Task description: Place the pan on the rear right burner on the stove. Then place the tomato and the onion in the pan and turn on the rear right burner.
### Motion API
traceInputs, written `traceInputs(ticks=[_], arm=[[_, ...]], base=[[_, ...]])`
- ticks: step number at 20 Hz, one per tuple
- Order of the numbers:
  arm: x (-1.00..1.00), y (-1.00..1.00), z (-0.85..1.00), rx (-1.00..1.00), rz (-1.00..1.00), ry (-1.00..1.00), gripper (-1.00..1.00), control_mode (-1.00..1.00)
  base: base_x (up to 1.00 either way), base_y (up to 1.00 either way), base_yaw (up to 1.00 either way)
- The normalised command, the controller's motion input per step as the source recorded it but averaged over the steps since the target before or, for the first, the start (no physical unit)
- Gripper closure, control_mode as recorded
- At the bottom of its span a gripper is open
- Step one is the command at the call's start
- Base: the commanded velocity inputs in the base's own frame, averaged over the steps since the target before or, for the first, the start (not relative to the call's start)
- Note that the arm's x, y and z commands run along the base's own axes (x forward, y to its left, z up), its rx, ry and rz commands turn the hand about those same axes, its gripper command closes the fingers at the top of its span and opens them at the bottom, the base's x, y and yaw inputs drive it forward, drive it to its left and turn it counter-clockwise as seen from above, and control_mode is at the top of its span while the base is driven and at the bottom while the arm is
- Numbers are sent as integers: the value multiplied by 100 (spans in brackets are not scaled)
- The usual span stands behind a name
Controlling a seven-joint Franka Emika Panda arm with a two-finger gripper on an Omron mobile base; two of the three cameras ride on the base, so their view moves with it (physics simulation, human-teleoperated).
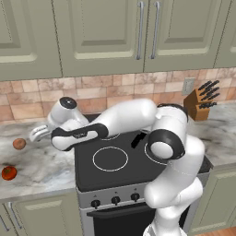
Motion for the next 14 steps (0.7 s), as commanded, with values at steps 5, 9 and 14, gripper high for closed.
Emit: traceInputs(ticks=[5,9,14], arm=[[0,33,0,0,0,0,-100,-100],[0,33,-2,0,0,0,-100,-100],[3,28,-8,0,1,0,-100,-100]], base=[[0,0,0],[0,0,0],[0,0,0]])
